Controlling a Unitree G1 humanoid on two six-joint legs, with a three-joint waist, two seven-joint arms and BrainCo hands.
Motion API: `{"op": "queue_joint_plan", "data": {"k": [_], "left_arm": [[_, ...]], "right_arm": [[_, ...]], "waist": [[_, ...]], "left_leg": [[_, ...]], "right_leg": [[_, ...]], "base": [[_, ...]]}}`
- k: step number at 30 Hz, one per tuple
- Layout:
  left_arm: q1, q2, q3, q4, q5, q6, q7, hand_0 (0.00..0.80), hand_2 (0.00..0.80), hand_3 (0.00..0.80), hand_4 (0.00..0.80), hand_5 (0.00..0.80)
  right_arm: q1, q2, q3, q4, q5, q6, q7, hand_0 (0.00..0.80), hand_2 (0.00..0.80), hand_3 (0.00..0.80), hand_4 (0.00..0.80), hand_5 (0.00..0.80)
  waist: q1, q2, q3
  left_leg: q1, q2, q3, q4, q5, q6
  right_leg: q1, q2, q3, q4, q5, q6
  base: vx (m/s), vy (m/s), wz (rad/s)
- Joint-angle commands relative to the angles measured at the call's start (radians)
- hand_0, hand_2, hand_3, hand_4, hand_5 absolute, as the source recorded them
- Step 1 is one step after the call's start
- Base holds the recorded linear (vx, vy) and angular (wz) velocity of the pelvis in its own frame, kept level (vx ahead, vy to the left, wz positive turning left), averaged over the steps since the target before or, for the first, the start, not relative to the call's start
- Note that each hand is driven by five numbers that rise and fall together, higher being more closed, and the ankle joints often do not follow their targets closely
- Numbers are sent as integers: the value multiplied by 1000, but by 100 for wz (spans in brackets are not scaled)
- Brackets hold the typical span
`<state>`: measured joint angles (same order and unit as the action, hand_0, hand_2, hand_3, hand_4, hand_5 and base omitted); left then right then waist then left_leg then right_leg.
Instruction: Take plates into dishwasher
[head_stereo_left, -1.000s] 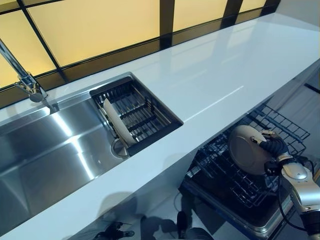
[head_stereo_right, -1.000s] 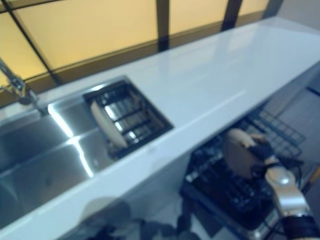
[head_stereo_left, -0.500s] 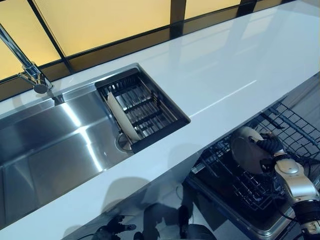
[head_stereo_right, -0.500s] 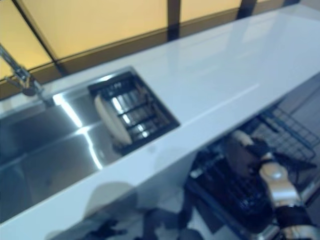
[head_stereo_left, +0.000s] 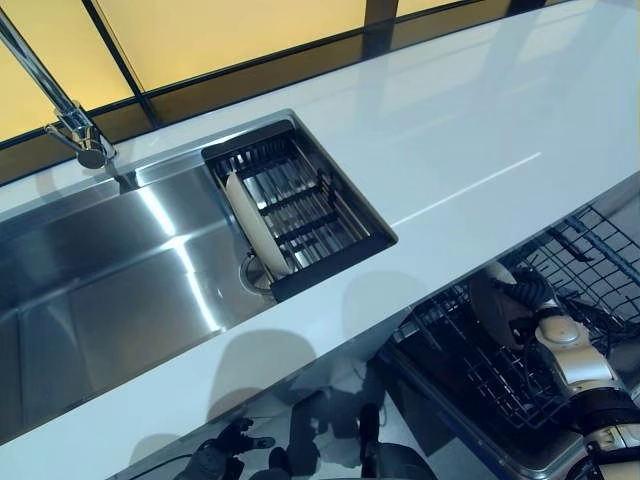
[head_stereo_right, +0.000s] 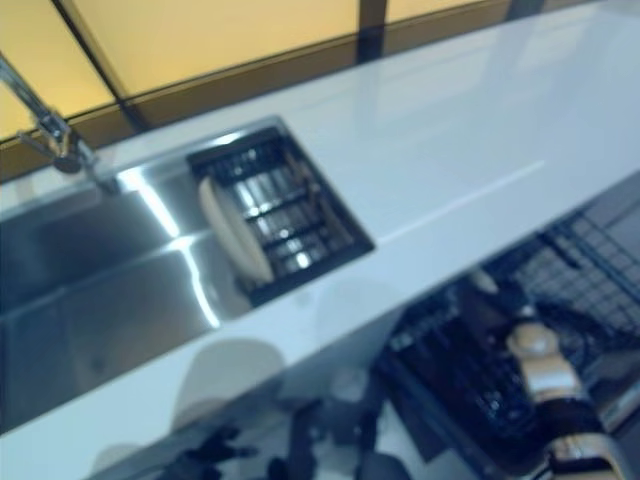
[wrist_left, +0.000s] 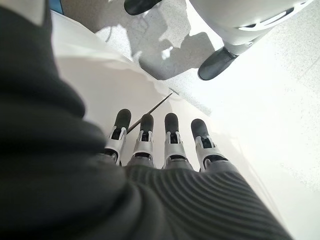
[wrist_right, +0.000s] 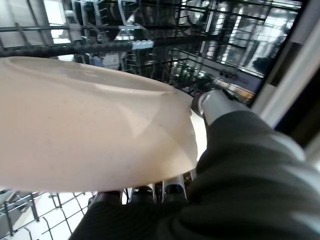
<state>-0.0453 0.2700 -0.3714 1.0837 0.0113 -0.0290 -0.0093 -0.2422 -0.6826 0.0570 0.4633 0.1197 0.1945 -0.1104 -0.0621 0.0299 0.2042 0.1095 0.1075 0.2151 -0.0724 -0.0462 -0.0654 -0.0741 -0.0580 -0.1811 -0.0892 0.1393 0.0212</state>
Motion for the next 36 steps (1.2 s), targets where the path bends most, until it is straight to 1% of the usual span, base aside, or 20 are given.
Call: {"op": "queue_joint_plan", "data": {"k": [1,12,18,23,31,36], "left_arm": [[-63,39,-21,12,19,-3,3,0,0,0,0,0],[-61,36,-34,9,27,-4,-3,0,0,0,0,0],[-72,31,-46,8,26,-5,-2,0,0,0,0,0],[-80,30,-53,10,24,-4,0,0,0,0,0,0],[-97,44,-59,12,25,-9,-11,0,0,0,0,0],[-104,53,-63,9,30,-7,-18,0,0,0,0,0]], "right_arm": [[-82,37,67,47,-42,-39,-34,800,800,800,800,800],[-73,89,117,122,-74,-44,-85,800,800,800,800,800],[-89,114,140,195,-102,-59,-113,800,800,800,800,800],[-117,120,156,266,-126,-54,-131,800,800,800,800,800],[-152,99,184,382,-219,-45,-92,800,800,800,800,800],[-153,90,189,444,-238,-32,-80,800,800,800,800,800]], "waist": [[8,-66,-18],[21,-58,-15],[31,-53,-7],[42,-50,-1],[56,-50,9],[63,-54,13]], "left_leg": [[-58,5,-11,2,92,-14],[-59,2,-24,2,91,-12],[-66,0,-27,1,92,-11],[-71,-1,-29,1,95,-12],[-86,1,-39,3,101,-13],[-92,5,-43,4,105,-14]], "right_leg": [[65,-33,36,60,-91,57],[69,-36,31,61,-94,58],[65,-37,23,60,-92,57],[64,-35,12,53,-87,56],[56,-31,4,55,-88,53],[53,-30,-1,59,-89,52]], "base": [[12,-3,4],[1,0,0],[-8,0,4],[-8,-9,4],[-6,-16,3],[-3,-40,5]]}}
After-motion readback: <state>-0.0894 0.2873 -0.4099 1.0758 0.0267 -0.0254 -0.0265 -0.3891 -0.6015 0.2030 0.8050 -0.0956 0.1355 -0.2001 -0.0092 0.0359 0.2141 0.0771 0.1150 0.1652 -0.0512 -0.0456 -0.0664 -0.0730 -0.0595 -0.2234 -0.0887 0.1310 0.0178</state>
